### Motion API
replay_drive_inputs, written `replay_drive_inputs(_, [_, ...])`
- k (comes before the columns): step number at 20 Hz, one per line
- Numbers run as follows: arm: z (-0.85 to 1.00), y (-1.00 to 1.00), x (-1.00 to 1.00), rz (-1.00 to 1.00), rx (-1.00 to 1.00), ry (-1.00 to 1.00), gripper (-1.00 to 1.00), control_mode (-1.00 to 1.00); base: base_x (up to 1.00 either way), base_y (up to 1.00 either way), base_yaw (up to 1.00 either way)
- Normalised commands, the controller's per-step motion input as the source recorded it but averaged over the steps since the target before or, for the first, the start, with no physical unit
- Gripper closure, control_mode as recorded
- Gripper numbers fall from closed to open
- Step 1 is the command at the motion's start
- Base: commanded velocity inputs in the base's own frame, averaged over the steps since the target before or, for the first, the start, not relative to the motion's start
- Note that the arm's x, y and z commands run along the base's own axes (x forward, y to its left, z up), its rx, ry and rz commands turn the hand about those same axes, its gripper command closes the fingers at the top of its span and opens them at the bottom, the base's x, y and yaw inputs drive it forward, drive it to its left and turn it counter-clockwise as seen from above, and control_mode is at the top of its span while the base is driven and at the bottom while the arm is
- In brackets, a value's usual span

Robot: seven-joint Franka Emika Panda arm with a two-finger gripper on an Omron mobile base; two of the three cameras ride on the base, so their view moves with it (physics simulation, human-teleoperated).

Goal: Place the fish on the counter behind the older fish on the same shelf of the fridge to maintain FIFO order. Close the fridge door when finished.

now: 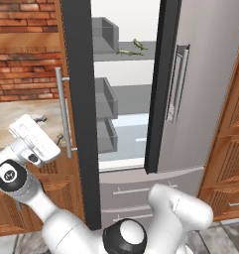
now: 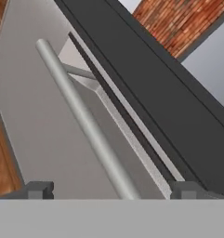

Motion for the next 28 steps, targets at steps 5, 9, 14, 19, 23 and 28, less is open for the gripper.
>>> replay_drive_inputs(5, [0.00,-0.47,0.11,-0.02,0.09,0.00,-1.00,-1.00,0.00,0.00,0.00])
replay_drive_inputs(9, [0.00,-0.85,0.05,0.00,0.09,0.00,-1.00,-1.00,0.00,0.00,0.00])
replay_drive_inputs(14, [0.00,-0.98,0.01,0.00,0.08,0.00,-1.00,-1.00,0.00,0.00,0.00])
replay_drive_inputs(19, [0.00,-1.00,0.00,0.00,0.06,-0.01,-1.00,-1.00,0.00,0.00,0.00])
replay_drive_inputs(23, [0.01,-1.00,0.01,0.00,0.04,-0.03,-1.00,-1.00,0.00,0.00,0.00])
replay_drive_inputs(28, [0.08,-1.00,0.17,0.01,0.03,-0.05,-1.00,-1.00,0.00,0.00,0.00])
